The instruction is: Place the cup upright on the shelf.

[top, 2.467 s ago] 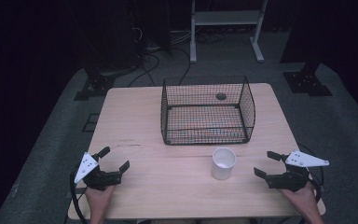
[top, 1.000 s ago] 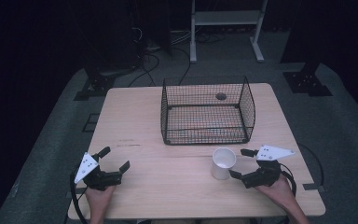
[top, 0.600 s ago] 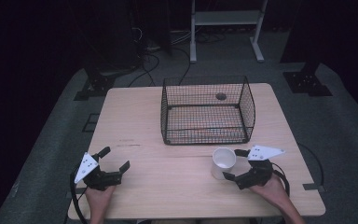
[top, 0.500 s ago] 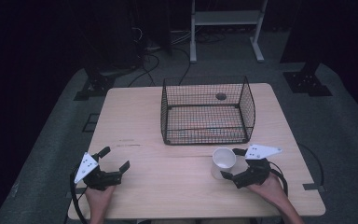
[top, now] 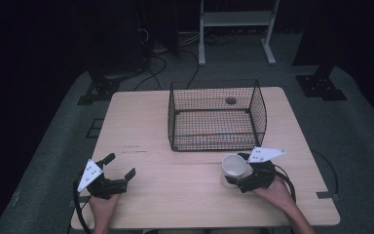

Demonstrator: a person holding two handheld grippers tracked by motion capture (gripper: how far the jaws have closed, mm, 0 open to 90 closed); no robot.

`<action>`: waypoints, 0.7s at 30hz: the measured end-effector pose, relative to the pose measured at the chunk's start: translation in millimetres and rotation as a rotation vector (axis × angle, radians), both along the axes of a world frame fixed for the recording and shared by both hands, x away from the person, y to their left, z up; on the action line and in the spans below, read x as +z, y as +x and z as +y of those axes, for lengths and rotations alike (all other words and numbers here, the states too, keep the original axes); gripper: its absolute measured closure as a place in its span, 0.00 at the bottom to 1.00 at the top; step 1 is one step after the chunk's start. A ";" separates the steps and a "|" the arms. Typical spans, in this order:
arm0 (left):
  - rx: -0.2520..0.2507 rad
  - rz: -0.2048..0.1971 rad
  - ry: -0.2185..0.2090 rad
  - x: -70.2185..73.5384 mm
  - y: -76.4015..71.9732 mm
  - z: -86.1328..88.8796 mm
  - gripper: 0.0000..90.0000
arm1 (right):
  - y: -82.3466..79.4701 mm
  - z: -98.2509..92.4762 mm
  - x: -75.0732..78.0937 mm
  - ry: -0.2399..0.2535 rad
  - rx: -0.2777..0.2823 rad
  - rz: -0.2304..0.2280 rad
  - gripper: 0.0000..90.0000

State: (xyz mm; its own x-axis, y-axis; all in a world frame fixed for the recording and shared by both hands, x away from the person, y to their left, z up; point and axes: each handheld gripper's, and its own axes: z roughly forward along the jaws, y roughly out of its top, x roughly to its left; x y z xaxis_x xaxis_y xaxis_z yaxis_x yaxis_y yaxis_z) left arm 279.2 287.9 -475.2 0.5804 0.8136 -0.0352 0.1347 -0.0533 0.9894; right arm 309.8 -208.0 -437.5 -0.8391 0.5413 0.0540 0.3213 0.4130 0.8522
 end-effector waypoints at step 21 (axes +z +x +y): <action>0.000 -0.002 0.000 0.0 0.1 0.1 0.00 | 7.0 -2.8 7.1 0.017 0.033 0.020 0.21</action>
